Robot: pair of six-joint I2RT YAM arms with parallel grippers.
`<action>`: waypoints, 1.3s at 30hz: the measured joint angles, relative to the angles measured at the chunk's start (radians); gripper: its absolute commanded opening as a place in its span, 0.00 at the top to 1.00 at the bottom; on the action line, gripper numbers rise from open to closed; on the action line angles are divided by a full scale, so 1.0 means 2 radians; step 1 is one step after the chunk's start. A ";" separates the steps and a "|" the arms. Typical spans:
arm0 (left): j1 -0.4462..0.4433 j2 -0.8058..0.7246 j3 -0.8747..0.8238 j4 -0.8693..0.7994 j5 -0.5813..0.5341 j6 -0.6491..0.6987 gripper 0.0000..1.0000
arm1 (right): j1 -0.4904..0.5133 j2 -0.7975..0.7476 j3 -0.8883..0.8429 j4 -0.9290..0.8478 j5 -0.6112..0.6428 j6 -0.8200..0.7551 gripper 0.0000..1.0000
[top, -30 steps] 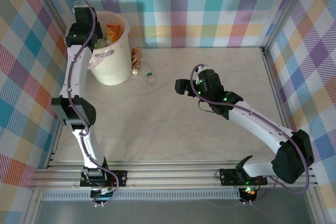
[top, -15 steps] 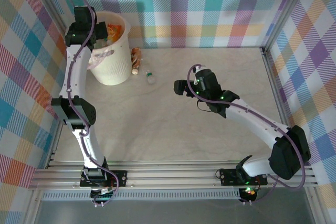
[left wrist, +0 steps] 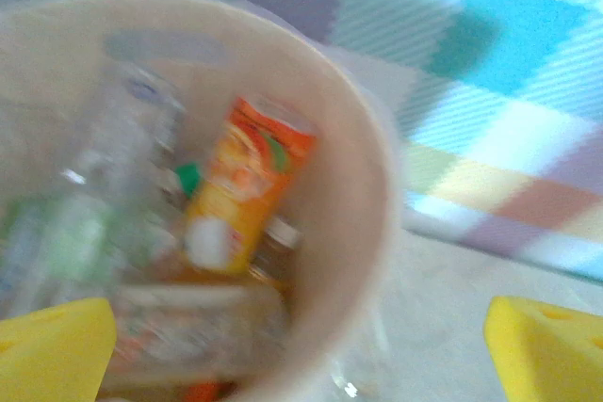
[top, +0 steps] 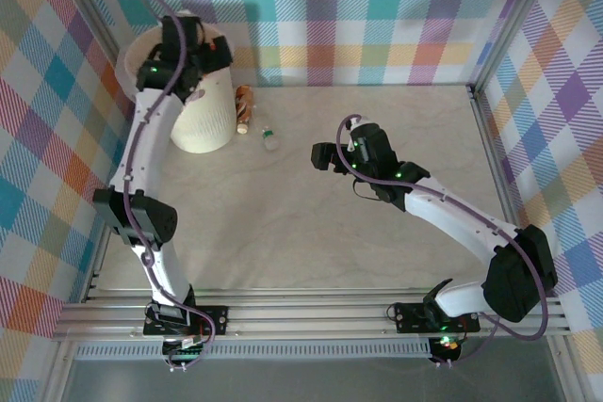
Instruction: Put the plastic bottles in the bin
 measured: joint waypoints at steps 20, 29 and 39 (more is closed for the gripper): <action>-0.131 0.052 -0.192 0.109 -0.054 -0.116 0.00 | 0.000 -0.067 -0.032 0.004 -0.003 -0.006 0.00; -0.130 0.218 -0.079 0.076 -0.105 -0.132 0.00 | 0.000 -0.105 -0.054 -0.001 0.009 -0.011 0.00; -0.108 0.303 0.042 0.043 -0.139 -0.146 0.00 | 0.000 -0.126 -0.066 -0.014 0.029 -0.019 0.00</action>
